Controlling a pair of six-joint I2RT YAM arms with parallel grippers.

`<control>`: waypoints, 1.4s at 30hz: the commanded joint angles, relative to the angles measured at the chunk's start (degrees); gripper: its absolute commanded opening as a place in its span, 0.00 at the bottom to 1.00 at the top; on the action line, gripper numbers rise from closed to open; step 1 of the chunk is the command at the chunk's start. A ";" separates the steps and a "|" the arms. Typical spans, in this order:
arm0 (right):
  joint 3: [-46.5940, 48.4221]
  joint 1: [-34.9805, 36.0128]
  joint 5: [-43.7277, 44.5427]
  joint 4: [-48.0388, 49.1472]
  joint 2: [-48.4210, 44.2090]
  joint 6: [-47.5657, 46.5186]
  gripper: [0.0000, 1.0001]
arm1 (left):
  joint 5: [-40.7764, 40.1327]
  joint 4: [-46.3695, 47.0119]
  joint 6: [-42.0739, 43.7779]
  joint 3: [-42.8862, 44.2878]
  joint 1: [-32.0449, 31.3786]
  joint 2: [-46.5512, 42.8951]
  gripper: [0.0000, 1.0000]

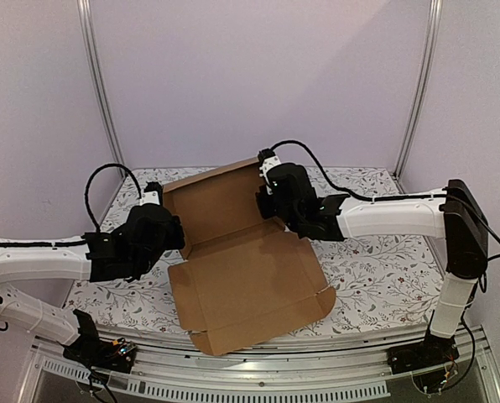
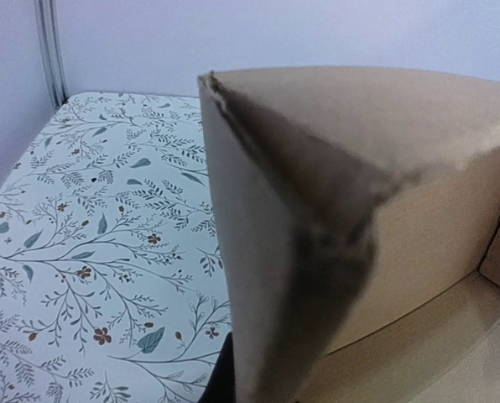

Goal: Fold the paper box

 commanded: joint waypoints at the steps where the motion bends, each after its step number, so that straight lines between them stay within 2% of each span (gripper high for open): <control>1: 0.08 0.90 -1.14 2.38 -2.78 -2.12 0.04 | 6.04 3.52 1.15 2.43 -3.02 0.46 0.00; 2: 0.07 0.94 -1.38 2.53 -2.98 -2.54 0.00 | 6.04 3.59 1.21 2.49 -2.97 0.54 0.00; 5: 0.16 0.92 -1.68 2.75 -3.27 -3.24 0.00 | 6.20 3.61 1.37 2.83 -3.12 0.83 0.00; 6: 0.16 0.90 -1.26 2.82 -3.42 -3.24 0.06 | 6.21 3.61 1.46 2.92 -3.05 0.92 0.00; 8: 0.22 0.91 -0.93 3.02 -3.80 -3.18 0.24 | 6.09 3.40 1.62 3.10 -3.17 1.03 0.00; 10: 0.39 0.92 -0.77 3.12 -4.15 -3.54 0.33 | 6.00 3.35 1.58 3.06 -3.21 1.05 0.00; 19: 1.17 0.94 0.08 3.98 -6.29 -5.67 0.36 | 5.56 3.21 1.36 2.68 -3.23 1.06 0.00; 24: 1.13 0.87 1.07 4.18 -7.39 -6.79 0.42 | 4.98 3.18 1.31 2.59 -3.26 1.07 0.00; 32: 0.47 0.88 1.62 4.77 -9.12 -8.96 0.44 | 4.45 2.70 0.83 2.30 -3.28 1.07 0.00; 38: -0.57 0.92 1.89 5.28 -10.26 -9.31 0.28 | 4.37 2.52 0.59 2.29 -3.28 1.00 0.00; 42: -0.92 0.89 2.15 5.33 -10.70 -9.13 0.25 | 4.38 2.36 0.58 2.40 -3.28 1.20 0.00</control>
